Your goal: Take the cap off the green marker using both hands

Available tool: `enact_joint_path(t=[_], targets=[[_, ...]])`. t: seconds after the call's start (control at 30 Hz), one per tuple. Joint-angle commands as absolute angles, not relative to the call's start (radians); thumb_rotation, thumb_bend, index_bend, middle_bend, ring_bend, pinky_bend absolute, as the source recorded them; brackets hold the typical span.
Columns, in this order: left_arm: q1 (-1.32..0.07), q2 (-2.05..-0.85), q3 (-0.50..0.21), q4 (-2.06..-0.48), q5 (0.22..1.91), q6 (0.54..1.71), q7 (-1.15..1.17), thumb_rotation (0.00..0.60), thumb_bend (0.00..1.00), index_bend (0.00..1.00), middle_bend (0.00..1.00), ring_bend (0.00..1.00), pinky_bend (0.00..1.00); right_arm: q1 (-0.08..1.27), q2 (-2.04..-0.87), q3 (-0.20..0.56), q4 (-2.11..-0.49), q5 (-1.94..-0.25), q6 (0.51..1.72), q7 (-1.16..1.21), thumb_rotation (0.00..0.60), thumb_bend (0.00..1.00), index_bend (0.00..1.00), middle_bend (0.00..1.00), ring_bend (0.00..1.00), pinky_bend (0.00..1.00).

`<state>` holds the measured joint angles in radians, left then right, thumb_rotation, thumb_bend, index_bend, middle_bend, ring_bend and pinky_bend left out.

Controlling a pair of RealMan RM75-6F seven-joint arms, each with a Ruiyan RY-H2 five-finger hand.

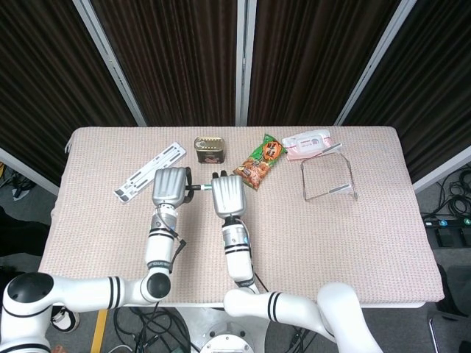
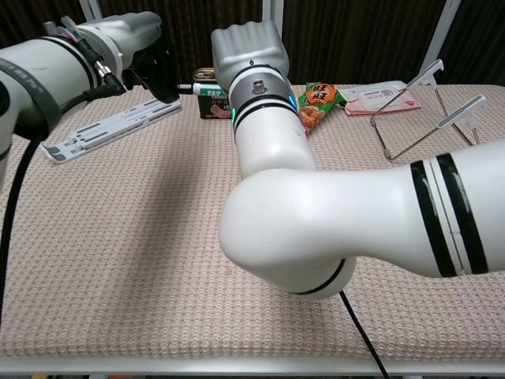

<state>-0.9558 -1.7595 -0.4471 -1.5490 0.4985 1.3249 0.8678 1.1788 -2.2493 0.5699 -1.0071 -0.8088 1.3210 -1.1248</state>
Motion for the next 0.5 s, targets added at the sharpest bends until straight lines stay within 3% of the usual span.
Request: enact_joint_path(t=[0.03, 0.5], targets=[[-0.957, -1.759, -0.445, -1.547, 0.496, 1.324, 0.866, 0.600, 0.37, 0.59, 0.61, 0.54, 0.57, 1.178, -2.250, 0.568, -1.005, -0.810, 1.321, -1.124, 0.600, 0.34, 0.67, 0.68, 0.67, 0.76], [-0.931, -1.729, -0.434, -1.572, 0.521, 1.322, 0.808, 0.600, 0.38, 0.62, 0.63, 0.57, 0.59, 1.142, -2.229, 0.544, -1.034, -0.815, 1.337, -1.135, 0.600, 0.35, 0.68, 0.69, 0.67, 0.76]])
